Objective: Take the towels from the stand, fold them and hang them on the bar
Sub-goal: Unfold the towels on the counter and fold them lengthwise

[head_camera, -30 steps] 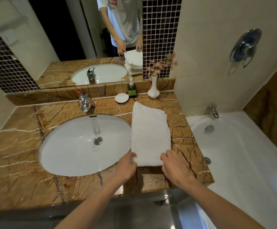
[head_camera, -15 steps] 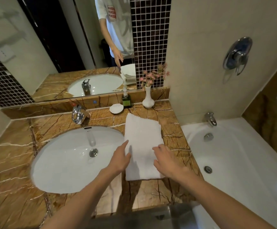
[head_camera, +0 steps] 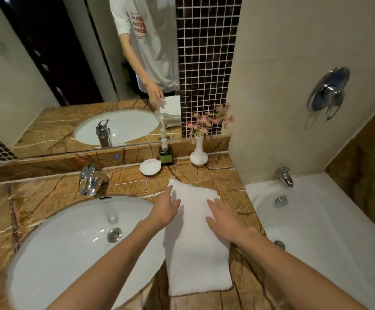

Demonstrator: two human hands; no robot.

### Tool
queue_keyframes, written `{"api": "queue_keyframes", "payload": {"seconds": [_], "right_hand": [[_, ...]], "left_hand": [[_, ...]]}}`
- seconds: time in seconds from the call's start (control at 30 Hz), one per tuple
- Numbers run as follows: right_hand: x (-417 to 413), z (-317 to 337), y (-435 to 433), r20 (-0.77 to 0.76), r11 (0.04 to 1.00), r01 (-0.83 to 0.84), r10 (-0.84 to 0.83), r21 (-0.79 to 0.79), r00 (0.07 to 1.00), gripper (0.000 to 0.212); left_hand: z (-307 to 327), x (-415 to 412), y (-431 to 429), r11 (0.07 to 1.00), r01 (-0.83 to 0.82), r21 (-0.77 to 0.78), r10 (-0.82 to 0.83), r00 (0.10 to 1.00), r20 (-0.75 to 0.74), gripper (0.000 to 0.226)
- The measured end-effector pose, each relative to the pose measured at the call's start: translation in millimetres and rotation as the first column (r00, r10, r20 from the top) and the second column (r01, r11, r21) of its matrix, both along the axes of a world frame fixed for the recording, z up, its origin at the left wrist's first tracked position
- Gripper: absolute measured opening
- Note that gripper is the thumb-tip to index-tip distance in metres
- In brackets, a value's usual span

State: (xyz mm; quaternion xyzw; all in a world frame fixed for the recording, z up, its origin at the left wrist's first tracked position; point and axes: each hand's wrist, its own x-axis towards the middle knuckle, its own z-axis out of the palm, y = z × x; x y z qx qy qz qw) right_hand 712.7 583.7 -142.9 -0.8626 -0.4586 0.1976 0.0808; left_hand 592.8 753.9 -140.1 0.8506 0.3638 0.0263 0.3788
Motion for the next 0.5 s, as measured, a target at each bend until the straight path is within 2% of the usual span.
{"api": "queue_keyframes", "payload": {"seconds": [0.23, 0.33, 0.4, 0.47, 0.5], "right_hand": [[18, -10, 25, -0.021, 0.999, 0.016, -0.017, -0.042, 1.000, 0.050], [21, -15, 28, -0.035, 1.000, 0.006, -0.007, -0.026, 0.999, 0.050], [25, -18, 28, -0.052, 1.000, 0.004, -0.004, -0.004, 0.999, 0.050], [31, -19, 29, -0.064, 1.000, 0.004, -0.002, 0.025, 0.998, 0.048], [34, -19, 29, -0.067, 0.999, 0.005, -0.002, 0.036, 0.998, 0.046]], "left_hand": [[-5, 31, 29, 0.987, -0.146, -0.062, 0.150, 0.986, 0.066, 0.058], [-10, 42, 36, 0.974, -0.225, -0.040, 0.228, 0.969, 0.097, 0.055], [-10, 49, 38, 0.967, -0.252, -0.026, 0.253, 0.962, 0.103, 0.044], [-7, 53, 38, 0.971, -0.240, -0.001, 0.238, 0.962, 0.133, 0.017], [-4, 54, 38, 0.973, -0.229, 0.020, 0.224, 0.963, 0.147, 0.018]]}}
